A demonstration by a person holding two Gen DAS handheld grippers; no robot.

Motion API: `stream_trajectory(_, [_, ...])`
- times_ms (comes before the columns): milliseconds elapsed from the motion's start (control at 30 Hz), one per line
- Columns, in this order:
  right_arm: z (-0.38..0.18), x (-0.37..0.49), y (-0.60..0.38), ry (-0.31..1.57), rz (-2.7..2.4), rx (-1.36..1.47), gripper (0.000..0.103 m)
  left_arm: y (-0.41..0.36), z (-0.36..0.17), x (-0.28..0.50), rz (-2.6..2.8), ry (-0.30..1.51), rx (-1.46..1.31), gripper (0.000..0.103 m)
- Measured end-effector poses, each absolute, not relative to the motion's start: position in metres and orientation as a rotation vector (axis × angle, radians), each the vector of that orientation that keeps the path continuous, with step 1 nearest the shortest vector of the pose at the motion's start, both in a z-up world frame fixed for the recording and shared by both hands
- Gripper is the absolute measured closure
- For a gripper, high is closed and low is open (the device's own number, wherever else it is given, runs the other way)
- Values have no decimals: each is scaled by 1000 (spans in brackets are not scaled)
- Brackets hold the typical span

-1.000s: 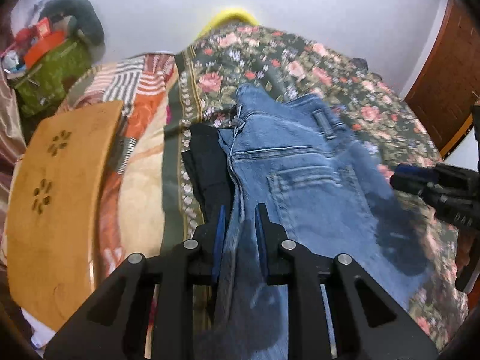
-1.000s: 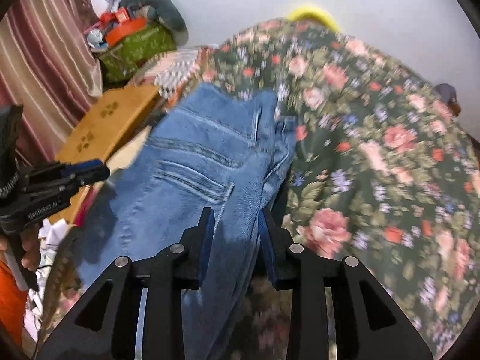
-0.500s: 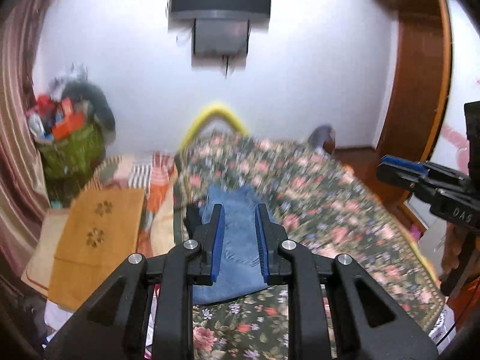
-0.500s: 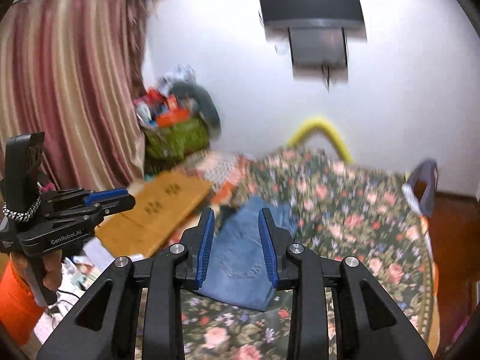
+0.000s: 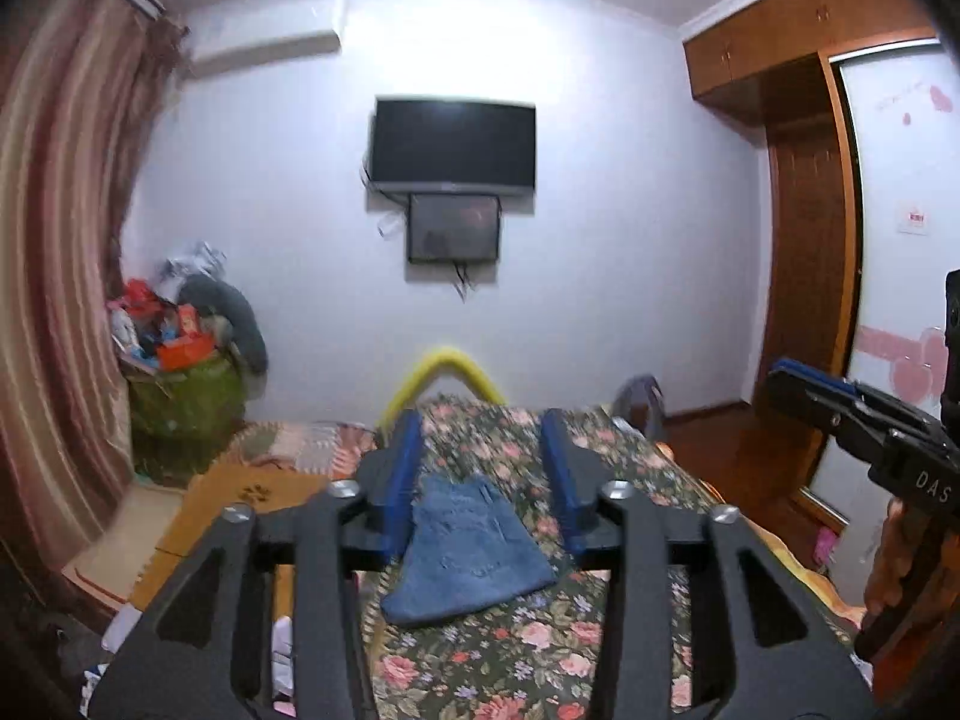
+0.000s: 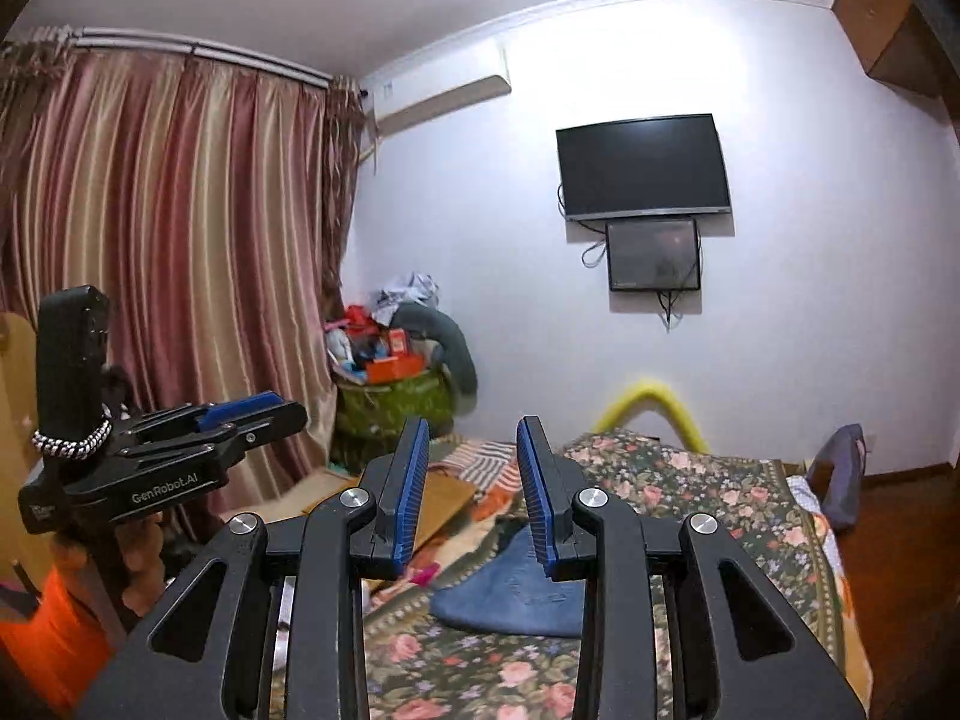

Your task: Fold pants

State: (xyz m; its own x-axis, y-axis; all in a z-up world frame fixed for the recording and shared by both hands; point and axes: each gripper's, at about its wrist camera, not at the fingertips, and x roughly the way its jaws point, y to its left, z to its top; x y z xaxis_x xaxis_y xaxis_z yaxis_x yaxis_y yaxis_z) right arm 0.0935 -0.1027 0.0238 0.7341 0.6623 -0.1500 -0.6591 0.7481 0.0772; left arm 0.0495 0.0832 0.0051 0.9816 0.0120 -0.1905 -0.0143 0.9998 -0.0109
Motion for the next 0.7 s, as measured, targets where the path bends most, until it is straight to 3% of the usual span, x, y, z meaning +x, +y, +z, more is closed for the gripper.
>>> stream_trajectory(33, [23,90,-103,176,724,22,73,81,5,40,23,171,-6,45])
stream_trajectory(100, [21,87,-104,173,713,29,45,80,6,28,22,153,-11,34])
stream_trajectory(233, [21,76,-100,151,688,20,29,77,3,11,33,133,-6,9])
stream_trajectory(300, [21,72,-99,139,689,34,13,76,2,4,40,118,3,5])
stream_trajectory(367, [21,70,-97,131,686,31,5,73,2,-1,46,111,8,3])
stream_trajectory(700, [15,60,-107,127,656,65,1,65,-5,-10,55,116,20,1])
